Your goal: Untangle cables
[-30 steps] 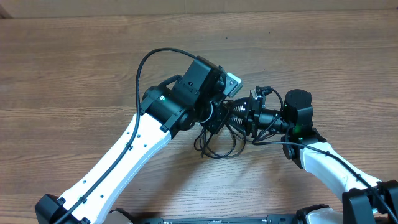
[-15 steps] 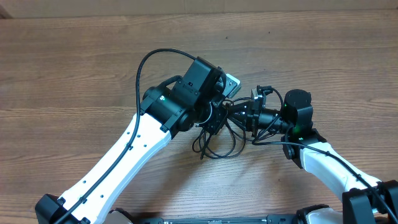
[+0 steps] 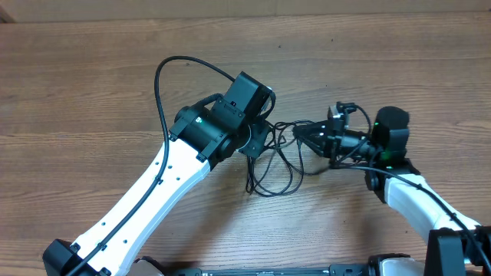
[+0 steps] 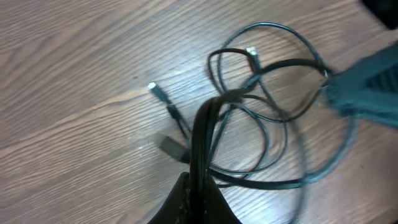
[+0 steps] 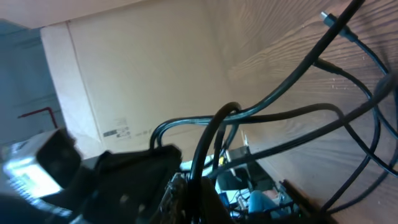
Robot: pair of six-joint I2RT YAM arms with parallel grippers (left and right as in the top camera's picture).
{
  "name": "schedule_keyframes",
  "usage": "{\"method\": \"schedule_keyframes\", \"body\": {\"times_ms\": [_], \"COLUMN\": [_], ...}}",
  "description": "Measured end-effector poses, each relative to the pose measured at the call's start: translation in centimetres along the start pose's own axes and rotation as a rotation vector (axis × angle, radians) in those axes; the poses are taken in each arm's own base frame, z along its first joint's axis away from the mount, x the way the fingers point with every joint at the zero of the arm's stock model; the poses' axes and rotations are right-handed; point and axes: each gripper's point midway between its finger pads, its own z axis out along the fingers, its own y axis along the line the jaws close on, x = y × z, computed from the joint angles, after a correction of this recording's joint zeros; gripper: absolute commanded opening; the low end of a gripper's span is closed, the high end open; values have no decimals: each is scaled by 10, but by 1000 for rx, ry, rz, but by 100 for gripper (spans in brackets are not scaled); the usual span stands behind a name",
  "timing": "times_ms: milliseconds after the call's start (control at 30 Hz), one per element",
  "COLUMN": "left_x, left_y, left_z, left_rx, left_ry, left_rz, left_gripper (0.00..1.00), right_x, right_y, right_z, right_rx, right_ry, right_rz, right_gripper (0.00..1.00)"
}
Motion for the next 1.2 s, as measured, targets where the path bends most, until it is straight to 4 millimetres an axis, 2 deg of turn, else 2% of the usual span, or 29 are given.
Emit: {"method": "schedule_keyframes", "body": {"times_ms": [267,433,500,567,600,667,833,1000,1100,1200], "left_x": [3,3,3,2,2,2,2,1,-3,-15], "left_y": [8,14,23,27,28,29,30,30,30,29], "left_z": [0,-1,-1,-1,-1,-1,-1,-8,-24,-55], "left_rx": [-42,-79,-114,-124,-129,-133,-133,-128,-118,-100], "left_ry": [11,5,7,3,4,4,3,-14,-57,-148], "left_rz": [-2,0,-10,-15,-17,-19,-19,-20,-24,-20], "left_gripper": [4,5,4,4,4,4,4,4,4,4], "right_x": [-16,-27,-36,-38,-38,-38,-38,-38,-38,-38], "right_y": [5,-1,-7,-12,-13,-14,-14,-14,-14,-14], "right_z": [-35,-58,-73,-78,-79,-79,-79,-79,-79,-79], "right_rx": [-42,-48,-48,-42,-39,-34,-28,-26,-26,-25], "right_ry": [-29,-74,-119,-133,-137,-138,-139,-139,-139,-139], "right_rz": [-37,-41,-40,-60,-69,-122,-206,-233,-239,-244], "right_gripper": [4,4,26,56,64,72,82,84,85,85]}}
